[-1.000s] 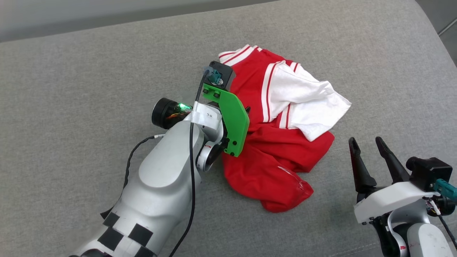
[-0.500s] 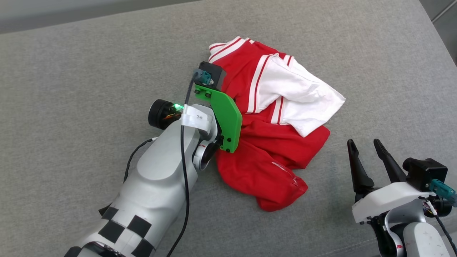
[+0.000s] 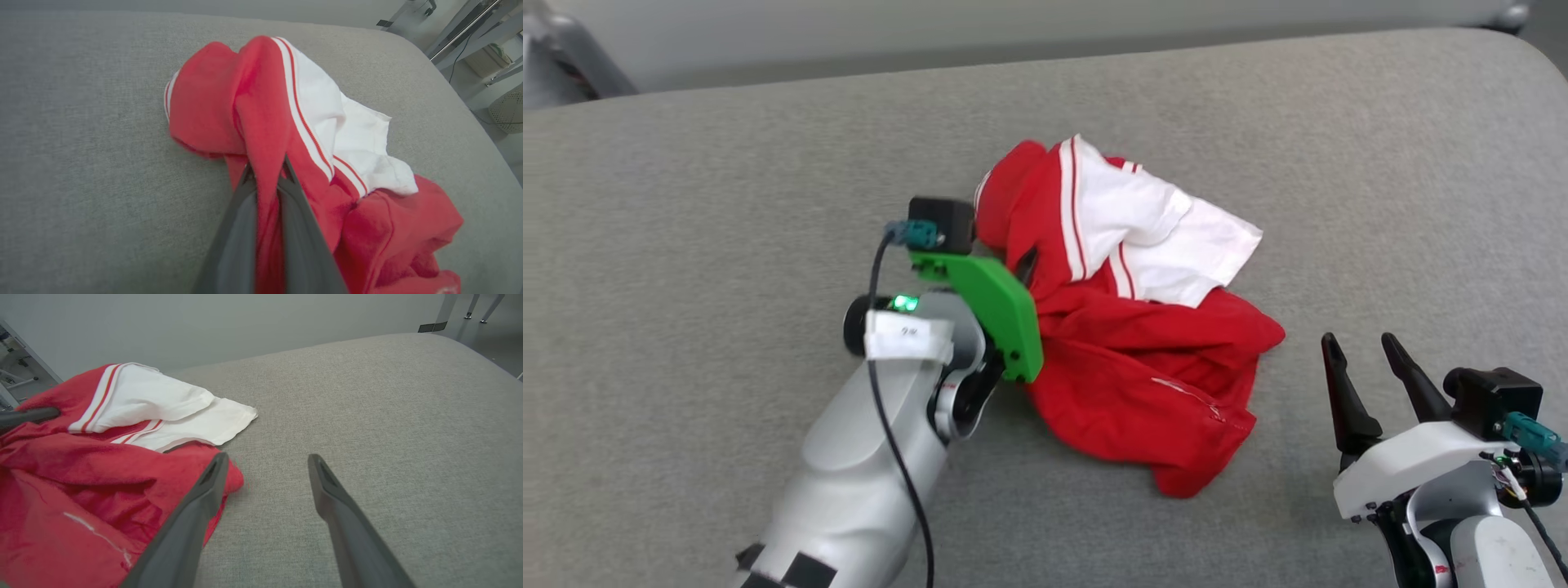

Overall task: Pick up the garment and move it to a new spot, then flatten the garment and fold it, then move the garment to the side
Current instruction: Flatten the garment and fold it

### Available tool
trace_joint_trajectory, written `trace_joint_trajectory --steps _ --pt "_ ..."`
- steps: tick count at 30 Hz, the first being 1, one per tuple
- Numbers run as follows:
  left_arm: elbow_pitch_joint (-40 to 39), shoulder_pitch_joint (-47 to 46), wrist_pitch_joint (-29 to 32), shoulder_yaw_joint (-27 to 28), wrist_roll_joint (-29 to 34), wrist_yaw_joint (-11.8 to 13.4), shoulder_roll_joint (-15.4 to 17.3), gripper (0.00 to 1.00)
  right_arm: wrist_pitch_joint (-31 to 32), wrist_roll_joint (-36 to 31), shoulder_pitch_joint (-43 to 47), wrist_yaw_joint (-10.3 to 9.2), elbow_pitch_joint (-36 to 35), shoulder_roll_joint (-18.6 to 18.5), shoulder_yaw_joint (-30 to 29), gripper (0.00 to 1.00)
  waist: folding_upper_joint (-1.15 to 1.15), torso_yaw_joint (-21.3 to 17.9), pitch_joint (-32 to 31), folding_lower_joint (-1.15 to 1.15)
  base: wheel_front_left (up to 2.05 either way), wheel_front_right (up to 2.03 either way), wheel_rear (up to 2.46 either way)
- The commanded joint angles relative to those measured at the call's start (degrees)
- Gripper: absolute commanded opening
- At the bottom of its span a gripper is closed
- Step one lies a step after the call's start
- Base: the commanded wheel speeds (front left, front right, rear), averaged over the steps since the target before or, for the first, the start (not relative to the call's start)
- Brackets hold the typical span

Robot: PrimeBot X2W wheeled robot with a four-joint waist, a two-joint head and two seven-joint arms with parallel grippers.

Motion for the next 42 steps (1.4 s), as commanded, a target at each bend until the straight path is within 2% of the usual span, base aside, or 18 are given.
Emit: trace_joint_trajectory --steps 1,7,14,15,16,22,25,27,30,34,39,42 --pt "-0.5 1.8 -0.6 0.5 -0.5 0.2 1.1 0.00 0.3 -0.2 0.8 -0.05 0.1 0.1 0.1 1.00 0.00 3.5 -2.8 0.00 0.00 0.00 0.00" --pt "0.3 7.7 -2.2 2.1 -3.2 -1.0 2.9 0.00 1.2 -0.6 1.0 -0.05 0.2 0.1 0.3 1.00 0.00 5.6 -3.0 0.00 0.00 0.00 0.00" --pt "4.1 8.6 -7.3 2.3 -2.1 -2.5 5.1 0.00 1.8 -0.8 1.1 -0.05 0.5 -0.1 0.2 1.00 0.00 6.5 -3.2 0.00 0.00 0.00 0.00" --pt "4.7 8.2 -8.3 1.9 -1.1 -2.5 5.5 0.41 1.9 -0.8 1.2 -0.05 0.6 -0.1 0.2 1.00 0.00 6.6 -3.3 0.00 0.00 0.00 0.00" --pt "5.1 8.0 -9.2 1.5 -0.4 -2.6 5.8 1.00 2.0 -0.9 1.3 -0.05 0.6 -0.1 0.2 1.00 0.00 6.7 -3.5 0.00 0.00 0.00 0.00" --pt "4.9 6.7 -21.0 -1.3 6.0 -3.1 7.2 1.00 2.1 -0.7 2.0 -0.05 1.1 0.0 0.2 1.00 0.00 7.8 -5.6 0.00 0.00 0.00 0.00" --pt "1.5 7.7 -23.9 -2.0 9.4 -2.9 8.1 1.00 1.9 -0.5 2.5 -0.05 1.1 -0.1 0.0 1.00 0.00 8.5 -6.8 0.00 0.00 0.00 0.00" --pt "-3.0 9.1 -24.3 -1.4 11.9 -2.1 8.7 1.00 1.8 -0.4 2.9 -0.05 1.0 -0.1 -0.2 1.00 0.00 8.9 -7.5 0.00 0.00 0.00 0.00" --pt "-15.5 15.3 -24.4 1.8 17.1 -0.8 9.7 1.00 1.8 -0.3 3.7 -0.05 0.7 -0.1 -0.7 1.00 0.00 9.7 -8.4 0.00 0.00 0.00 0.00" --pt "-26.3 24.6 -24.4 6.0 20.9 0.1 9.3 1.00 1.9 -0.4 4.4 -0.05 0.5 -0.1 -0.8 1.00 0.00 10.4 -9.0 0.00 0.00 0.00 0.00" --pt "-32.5 31.8 -24.4 9.8 23.5 -0.2 7.0 1.00 2.3 -0.4 4.8 -0.05 0.0 -0.3 -1.1 1.00 0.00 11.6 -8.8 0.00 0.00 0.00 0.00" --pt "-33.9 33.1 -24.4 11.0 25.0 -1.6 5.7 1.00 3.7 -0.7 4.1 -0.05 -0.4 -1.4 -0.6 1.00 0.00 12.8 -8.0 0.00 0.00 0.00 0.00"
